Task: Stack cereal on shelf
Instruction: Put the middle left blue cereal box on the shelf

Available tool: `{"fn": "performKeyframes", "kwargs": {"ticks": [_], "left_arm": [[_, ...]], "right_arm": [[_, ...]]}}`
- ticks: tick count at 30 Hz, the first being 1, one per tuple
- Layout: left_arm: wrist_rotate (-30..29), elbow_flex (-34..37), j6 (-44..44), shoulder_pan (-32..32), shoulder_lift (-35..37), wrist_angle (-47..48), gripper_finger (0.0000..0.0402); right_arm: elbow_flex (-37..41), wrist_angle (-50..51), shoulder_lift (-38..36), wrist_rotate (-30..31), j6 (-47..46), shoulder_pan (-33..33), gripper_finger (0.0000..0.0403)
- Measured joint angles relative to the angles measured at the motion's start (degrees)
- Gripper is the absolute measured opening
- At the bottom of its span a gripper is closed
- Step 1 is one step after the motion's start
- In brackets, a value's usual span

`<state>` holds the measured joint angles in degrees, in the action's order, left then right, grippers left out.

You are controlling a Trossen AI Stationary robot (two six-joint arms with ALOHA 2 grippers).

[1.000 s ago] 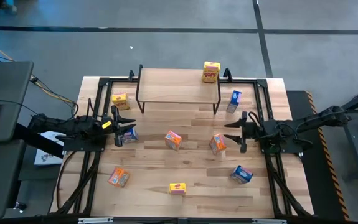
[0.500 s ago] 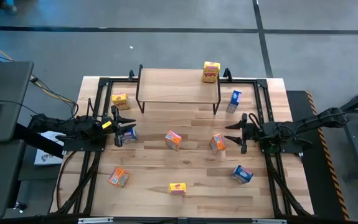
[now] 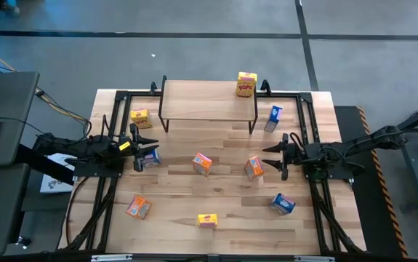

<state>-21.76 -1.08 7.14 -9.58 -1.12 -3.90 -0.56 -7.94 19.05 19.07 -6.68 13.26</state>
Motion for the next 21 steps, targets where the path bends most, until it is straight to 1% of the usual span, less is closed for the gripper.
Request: {"fn": "performKeyframes", "kwargs": {"ticks": [5,8,18,21], "left_arm": [[-0.13,0.01,0.11,0.02,0.02,-0.12,0.0072],[-1.44,0.0,1.08,0.09,0.02,-1.5,0.0072],[-1.5,0.0,0.58,0.09,0.0,-2.09,0.0072],[-3.23,0.0,0.92,0.13,0.0,-3.41,0.0072]], "right_arm": [[0.0,0.0,0.0,-0.2,-0.87,-0.01,0.0197],[0.0,0.0,0.0,-0.2,-0.85,0.0,0.0197],[0.0,0.0,0.0,-0.65,-0.85,-0.02,0.0197],[0.0,0.0,0.0,-0.63,-0.85,-0.02,0.0197]]}}
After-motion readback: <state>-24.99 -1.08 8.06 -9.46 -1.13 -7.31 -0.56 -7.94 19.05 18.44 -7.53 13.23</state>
